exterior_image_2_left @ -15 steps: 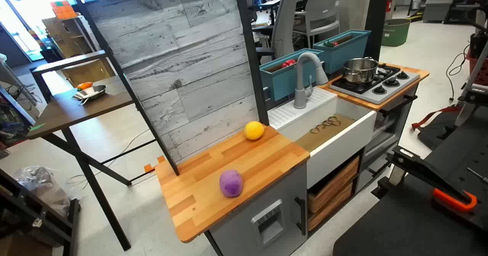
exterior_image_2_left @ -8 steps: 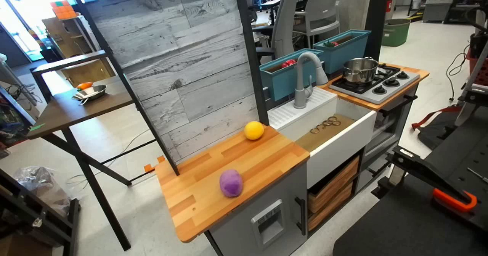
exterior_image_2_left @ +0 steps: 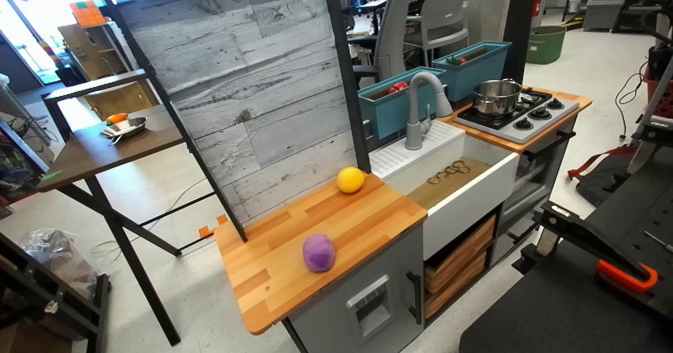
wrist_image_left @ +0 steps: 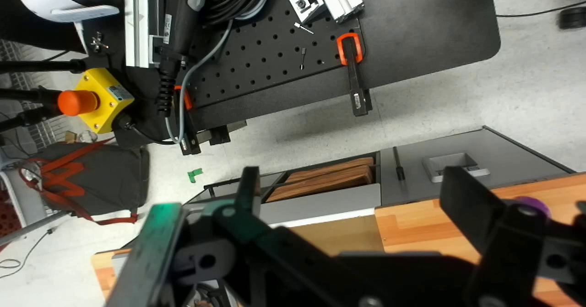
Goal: Pick the purple object and put it in the sink
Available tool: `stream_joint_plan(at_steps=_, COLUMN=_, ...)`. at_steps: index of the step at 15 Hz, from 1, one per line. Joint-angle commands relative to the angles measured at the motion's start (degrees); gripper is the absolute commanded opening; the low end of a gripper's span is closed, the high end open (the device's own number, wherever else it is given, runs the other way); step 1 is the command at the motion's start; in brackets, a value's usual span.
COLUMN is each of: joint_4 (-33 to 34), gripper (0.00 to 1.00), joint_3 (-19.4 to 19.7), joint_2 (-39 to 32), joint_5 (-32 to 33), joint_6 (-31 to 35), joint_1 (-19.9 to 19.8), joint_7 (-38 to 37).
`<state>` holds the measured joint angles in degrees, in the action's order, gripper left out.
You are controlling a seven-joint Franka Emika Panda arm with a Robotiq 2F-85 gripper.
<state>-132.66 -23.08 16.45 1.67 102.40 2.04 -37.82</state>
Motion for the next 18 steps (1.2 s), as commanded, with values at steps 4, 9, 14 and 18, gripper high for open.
stream_joint_plan(at_steps=4, joint_4=0.86, gripper=1.0, joint_3=2.15, joint_2=-3.19, joint_5=0.74, joint_6=-0.4, joint_1=2.65, joint_7=-4.01)
stream_joint_plan(at_steps=9, joint_4=1.16, gripper=1.0, joint_3=1.24, joint_2=-14.74, joint_5=2.16, joint_6=13.11, joint_1=4.55, joint_7=-22.66)
stream_joint_plan(at_steps=14, joint_4=3.83, gripper=1.0, joint_3=5.42, joint_2=-29.72, joint_5=12.61, joint_6=34.88, joint_1=10.37, joint_7=-40.27)
stream_joint_plan(at_steps=18, joint_4=10.79, gripper=1.0, joint_3=13.25, joint_2=-40.31, joint_5=21.5, joint_6=40.85, joint_1=17.91, joint_7=-51.05)
